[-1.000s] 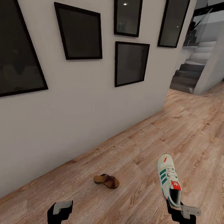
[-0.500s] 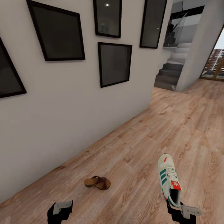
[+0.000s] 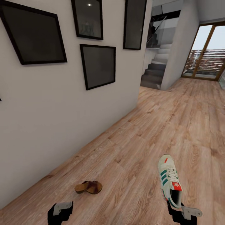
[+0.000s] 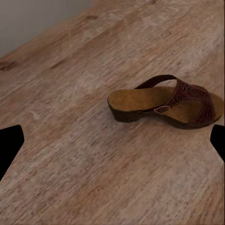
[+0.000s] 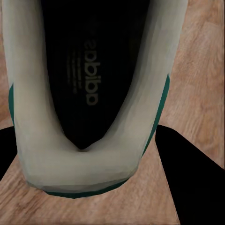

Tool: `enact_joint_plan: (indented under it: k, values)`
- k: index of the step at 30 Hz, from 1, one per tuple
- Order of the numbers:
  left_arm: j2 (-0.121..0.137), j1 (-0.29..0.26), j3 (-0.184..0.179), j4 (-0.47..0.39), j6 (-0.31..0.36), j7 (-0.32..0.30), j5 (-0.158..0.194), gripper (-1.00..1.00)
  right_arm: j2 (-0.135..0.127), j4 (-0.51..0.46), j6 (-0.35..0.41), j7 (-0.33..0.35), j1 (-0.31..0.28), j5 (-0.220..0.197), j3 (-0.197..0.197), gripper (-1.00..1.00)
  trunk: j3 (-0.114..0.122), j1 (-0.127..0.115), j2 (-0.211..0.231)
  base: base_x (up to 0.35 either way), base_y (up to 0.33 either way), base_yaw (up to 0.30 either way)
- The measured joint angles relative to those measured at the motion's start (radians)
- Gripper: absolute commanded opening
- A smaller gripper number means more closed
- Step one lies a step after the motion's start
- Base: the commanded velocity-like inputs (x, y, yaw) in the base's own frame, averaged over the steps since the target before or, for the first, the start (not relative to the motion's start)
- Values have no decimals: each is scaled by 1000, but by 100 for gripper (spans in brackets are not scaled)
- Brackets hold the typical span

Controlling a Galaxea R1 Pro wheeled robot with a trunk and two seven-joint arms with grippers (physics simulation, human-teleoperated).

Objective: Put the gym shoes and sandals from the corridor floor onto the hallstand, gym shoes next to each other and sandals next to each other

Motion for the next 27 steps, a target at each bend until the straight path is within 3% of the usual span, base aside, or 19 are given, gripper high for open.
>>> enact_joint_plan:
  k: [11,27]
  values:
    - [0,0,0,0,0,0,1,100,0,0,0,0,0,0,0,-100,0,0,0,0,7,-268]
    - [0,0,0,0,0,0,1,100,0,1,0,0,0,0,0,-100,0,0,0,0,281,-268]
